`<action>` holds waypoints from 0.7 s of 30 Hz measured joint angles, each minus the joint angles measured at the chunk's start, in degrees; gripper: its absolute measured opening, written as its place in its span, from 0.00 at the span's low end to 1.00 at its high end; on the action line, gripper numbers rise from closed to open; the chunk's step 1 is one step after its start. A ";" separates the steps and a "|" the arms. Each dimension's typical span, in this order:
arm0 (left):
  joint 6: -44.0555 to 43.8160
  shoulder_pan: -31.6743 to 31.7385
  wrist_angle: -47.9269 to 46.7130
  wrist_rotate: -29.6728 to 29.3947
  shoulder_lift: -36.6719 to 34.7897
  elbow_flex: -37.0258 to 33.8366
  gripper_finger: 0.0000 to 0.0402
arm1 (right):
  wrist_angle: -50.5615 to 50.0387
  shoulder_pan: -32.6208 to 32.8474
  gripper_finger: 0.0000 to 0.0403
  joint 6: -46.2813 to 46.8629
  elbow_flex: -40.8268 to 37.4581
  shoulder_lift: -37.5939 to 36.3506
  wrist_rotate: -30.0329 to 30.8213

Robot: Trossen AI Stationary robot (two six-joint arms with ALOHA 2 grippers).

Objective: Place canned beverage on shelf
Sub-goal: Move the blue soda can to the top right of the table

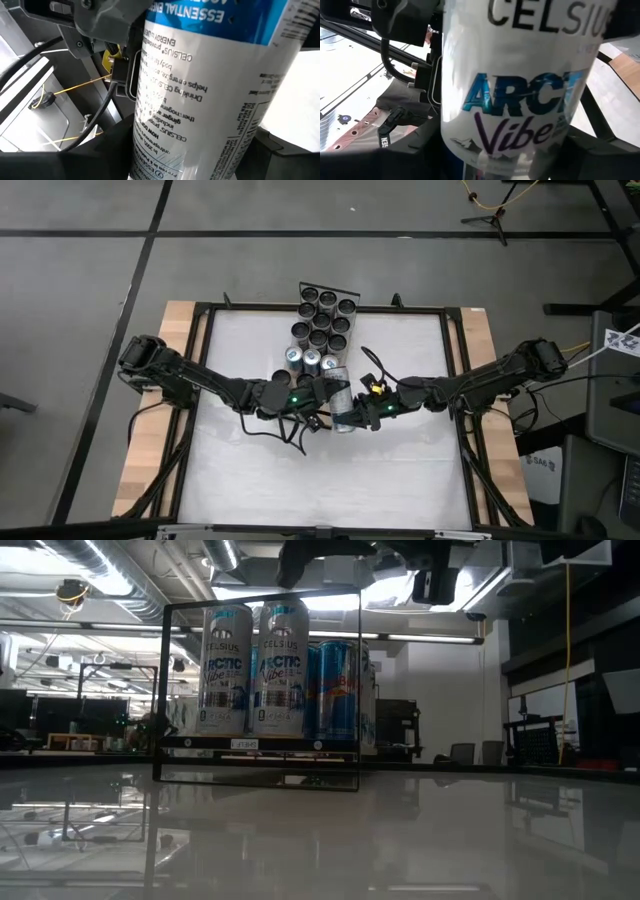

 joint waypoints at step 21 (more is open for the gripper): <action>-2.27 -1.43 0.21 -1.78 0.00 0.11 0.75 | -0.06 -0.04 0.60 -4.89 -0.04 -0.11 -0.05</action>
